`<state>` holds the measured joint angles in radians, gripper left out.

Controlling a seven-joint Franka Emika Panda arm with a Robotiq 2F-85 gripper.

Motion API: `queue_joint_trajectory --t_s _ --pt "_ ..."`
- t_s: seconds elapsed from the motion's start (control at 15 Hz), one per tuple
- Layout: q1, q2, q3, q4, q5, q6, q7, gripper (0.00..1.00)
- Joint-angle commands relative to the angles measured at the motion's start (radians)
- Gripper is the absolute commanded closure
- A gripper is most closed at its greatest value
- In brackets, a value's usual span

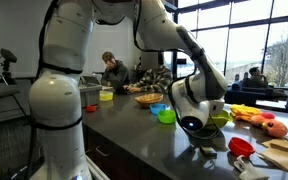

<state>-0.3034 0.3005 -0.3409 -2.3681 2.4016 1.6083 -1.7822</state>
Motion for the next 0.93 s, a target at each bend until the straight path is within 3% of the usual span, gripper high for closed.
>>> queue_joint_trajectory --t_s 0.0,0.87 --pt "-0.006 0.002 -0.002 -0.009 0.029 -0.031 -0.005 0.99" --pt "-0.006 0.013 -0.003 -0.01 0.043 -0.053 -0.005 0.99"
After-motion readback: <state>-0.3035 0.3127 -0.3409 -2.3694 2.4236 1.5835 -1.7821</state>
